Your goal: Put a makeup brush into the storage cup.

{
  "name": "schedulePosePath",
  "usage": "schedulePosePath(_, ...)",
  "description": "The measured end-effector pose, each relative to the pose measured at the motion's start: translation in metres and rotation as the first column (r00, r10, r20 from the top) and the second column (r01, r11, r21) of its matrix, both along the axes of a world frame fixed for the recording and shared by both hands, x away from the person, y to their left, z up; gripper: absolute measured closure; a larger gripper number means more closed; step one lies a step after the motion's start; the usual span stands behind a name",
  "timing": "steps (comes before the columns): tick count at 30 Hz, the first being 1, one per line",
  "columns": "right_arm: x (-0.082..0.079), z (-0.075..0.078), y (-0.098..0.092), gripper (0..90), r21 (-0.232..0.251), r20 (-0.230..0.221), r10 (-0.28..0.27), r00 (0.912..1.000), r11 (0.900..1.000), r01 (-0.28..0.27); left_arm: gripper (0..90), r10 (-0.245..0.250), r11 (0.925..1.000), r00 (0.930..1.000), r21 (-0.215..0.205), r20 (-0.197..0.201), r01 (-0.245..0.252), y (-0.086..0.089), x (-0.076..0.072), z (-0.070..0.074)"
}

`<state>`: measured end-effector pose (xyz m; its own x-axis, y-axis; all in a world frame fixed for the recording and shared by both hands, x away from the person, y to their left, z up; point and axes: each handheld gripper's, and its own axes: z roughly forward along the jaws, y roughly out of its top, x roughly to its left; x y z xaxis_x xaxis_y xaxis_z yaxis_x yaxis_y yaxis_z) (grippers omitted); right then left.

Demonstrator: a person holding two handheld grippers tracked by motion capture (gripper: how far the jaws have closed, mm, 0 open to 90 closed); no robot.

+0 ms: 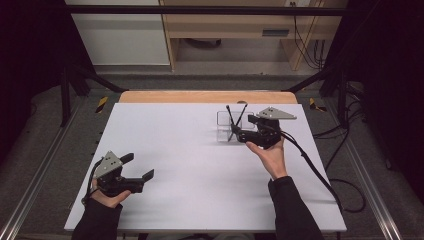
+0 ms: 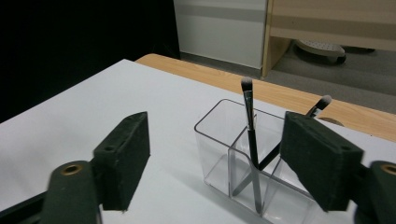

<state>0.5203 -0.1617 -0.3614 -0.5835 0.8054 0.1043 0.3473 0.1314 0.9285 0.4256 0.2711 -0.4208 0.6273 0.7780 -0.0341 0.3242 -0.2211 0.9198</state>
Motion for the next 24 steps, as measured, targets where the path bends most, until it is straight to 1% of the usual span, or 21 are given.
schedulePosePath(4,-0.009,0.003,-0.003,15.1,-0.004,0.01,0.011,0.9999,1.0,-0.011,4.8,-0.001,1.0,1.0,0.001,-0.001,0.001,0.0,0.0,0.0)
schedulePosePath(6,-0.013,0.005,-0.005,12.4,-0.012,0.015,0.016,0.9998,1.0,-0.016,4.7,0.0,1.0,1.0,0.002,0.0,0.0,0.0,0.0,0.0)
schedulePosePath(8,-0.017,0.006,-0.007,10.6,-0.007,0.021,0.016,0.9997,1.0,-0.015,4.7,-0.001,1.0,1.0,0.002,0.0,0.001,0.0,0.0,0.0)
schedulePosePath(11,-0.023,0.007,-0.011,8.9,0.002,0.024,0.033,0.9992,0.999,-0.033,4.7,-0.001,1.0,1.0,0.002,0.0,0.001,0.0,0.0,0.0)
schedulePosePath(16,-0.032,0.007,-0.017,7.5,-0.009,0.034,0.04,0.9986,0.999,-0.039,4.6,0.0,1.0,1.0,0.003,0.002,0.0,0.0,0.0,0.0)
schedulePosePath(20,-0.038,0.004,-0.024,7.3,-0.007,0.031,0.04,0.9987,0.999,-0.04,4.5,0.0,1.0,1.0,0.002,-0.002,0.0,0.0,0.0,0.0)
schedulePosePath(24,-0.044,0.002,-0.03,7.5,0.0,0.04,0.037,0.9985,0.999,-0.037,4.4,0.0,1.0,1.0,0.004,0.0,0.0,0.0,0.0,0.0)
